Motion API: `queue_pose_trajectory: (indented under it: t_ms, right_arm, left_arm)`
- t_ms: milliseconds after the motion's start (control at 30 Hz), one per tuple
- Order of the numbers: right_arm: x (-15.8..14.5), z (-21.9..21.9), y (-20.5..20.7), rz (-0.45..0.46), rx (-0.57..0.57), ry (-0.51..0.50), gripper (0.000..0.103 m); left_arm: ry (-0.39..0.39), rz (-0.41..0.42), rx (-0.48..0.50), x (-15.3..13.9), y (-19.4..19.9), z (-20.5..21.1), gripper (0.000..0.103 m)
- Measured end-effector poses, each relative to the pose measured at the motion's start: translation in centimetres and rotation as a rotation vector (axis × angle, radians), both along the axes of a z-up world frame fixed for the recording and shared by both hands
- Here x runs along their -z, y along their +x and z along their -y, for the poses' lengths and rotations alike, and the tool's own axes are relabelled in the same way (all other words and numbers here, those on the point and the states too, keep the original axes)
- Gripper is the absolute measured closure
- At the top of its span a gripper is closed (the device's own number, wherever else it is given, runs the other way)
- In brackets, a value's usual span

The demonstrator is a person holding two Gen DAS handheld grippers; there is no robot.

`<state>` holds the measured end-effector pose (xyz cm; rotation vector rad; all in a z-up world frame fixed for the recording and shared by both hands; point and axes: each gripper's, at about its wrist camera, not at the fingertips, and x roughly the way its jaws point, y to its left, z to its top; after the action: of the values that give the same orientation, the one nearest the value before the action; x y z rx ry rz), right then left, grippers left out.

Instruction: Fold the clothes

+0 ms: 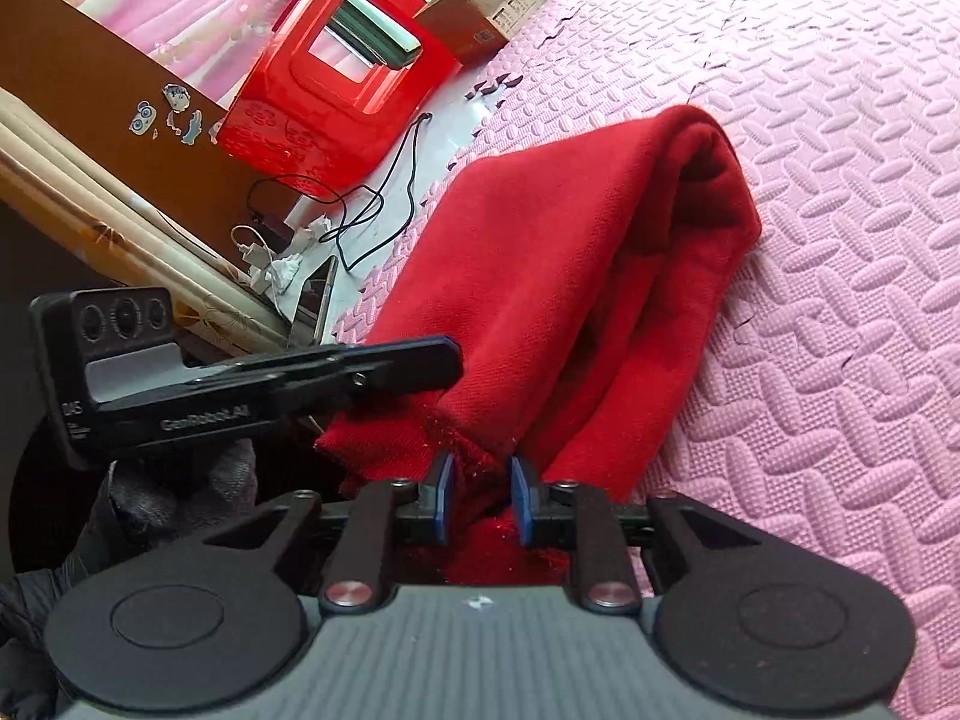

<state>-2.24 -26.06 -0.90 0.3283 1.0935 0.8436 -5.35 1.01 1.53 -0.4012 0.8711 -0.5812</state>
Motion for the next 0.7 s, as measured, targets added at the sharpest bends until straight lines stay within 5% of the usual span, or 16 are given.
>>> queue_pose_trajectory:
  t_ms: [167,400,700]
  right_arm:
    - [-1.3,2.3,2.4,0.104,0.119,-0.053,0.079]
    - [0.8,2.2,7.6,0.222,0.224,-0.197,0.071]
    - [3.4,0.8,11.1,0.273,0.164,-0.191,0.062]
  left_arm:
    - [-0.036,-0.029,-0.002,0.4,0.0,-0.5,0.093]
    - [-0.038,-0.036,0.005,0.4,-0.2,-0.4,0.093]
    - [-0.072,-0.062,0.009,0.8,0.3,-0.8,0.093]
